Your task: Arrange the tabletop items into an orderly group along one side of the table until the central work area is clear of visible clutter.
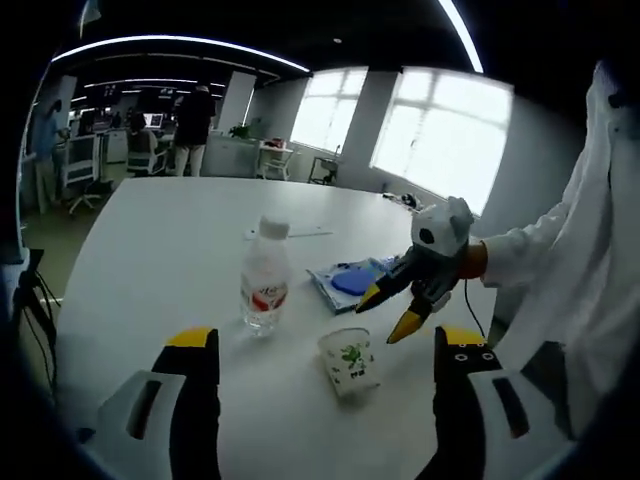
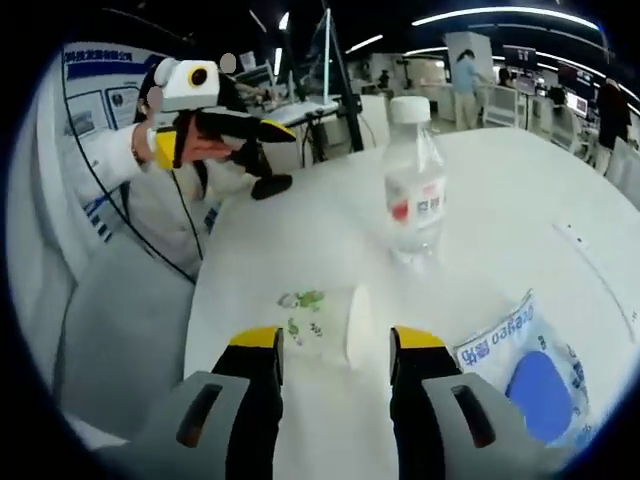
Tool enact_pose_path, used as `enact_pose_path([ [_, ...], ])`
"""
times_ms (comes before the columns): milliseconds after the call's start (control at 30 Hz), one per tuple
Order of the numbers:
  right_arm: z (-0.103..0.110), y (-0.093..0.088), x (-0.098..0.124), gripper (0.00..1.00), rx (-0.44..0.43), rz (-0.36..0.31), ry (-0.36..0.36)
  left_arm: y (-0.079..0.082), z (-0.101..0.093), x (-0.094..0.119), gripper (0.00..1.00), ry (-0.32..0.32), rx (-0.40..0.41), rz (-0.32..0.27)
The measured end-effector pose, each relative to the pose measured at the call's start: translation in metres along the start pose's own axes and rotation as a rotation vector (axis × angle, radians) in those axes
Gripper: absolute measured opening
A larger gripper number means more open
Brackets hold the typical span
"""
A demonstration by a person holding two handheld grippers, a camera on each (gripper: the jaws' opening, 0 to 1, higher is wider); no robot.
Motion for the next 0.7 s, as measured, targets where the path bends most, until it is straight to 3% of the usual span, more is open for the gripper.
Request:
enact_pose_path([
  [467, -0.001, -0.004, -0.014, 0.14, -0.053, 0.036, 0.155, -0.003, 0.000, 0.006, 0.90, 0.018, 0.015, -0.016],
  [533, 0.002, -0.005, -0.013, 0.07, -0.045, 0.049, 0.172, -0.004, 0.000, 0.006, 0.90, 0.016, 0.016, -0.014],
  [700, 0.013, -0.008, -0.012, 0.02, -0.046, 0.071, 0.226, -0.007, 0.000, 0.006, 0.89, 0.016, 0.019, -0.014],
])
Point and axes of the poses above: the point that each gripper's makers call its tool centre point, and the gripper's own axes: x roughly backward along the fingers, z roughly to its left, y roughly out of its top, the point moved 4 cm from there along x, roughly backward along the fingers, and after that the axes turned 3 degrees about -z, right-handed, at the moved point
